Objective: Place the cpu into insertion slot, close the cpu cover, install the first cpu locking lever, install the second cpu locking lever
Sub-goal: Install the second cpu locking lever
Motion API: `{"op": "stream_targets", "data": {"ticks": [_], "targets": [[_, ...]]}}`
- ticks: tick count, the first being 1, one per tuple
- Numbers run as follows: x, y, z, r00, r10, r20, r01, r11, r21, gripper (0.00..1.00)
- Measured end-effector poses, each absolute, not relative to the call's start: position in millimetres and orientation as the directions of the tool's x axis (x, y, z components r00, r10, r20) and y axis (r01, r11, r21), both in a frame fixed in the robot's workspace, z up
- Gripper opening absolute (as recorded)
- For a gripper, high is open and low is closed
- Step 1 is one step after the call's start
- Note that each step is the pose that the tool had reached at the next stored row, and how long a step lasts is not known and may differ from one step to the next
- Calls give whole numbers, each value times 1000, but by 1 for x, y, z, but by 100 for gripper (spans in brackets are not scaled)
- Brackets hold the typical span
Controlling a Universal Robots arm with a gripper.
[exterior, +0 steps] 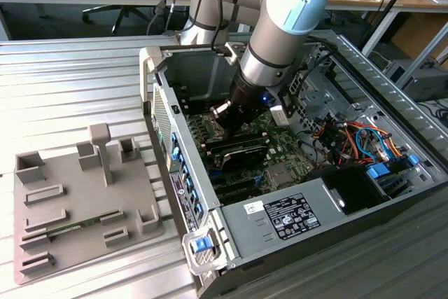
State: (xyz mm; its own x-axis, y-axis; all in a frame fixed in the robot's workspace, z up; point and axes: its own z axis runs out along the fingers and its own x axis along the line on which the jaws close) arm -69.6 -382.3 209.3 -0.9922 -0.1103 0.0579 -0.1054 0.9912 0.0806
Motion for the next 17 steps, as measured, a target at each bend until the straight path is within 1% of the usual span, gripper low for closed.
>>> {"op": "stream_targets", "data": {"ticks": [8,13,17], "targets": [[-86,-381,209,-992,-113,58,-108,991,81,11],[-87,-378,208,-984,-166,58,-161,984,81,11],[-93,-378,207,-984,-169,58,-164,983,81,11]]}}
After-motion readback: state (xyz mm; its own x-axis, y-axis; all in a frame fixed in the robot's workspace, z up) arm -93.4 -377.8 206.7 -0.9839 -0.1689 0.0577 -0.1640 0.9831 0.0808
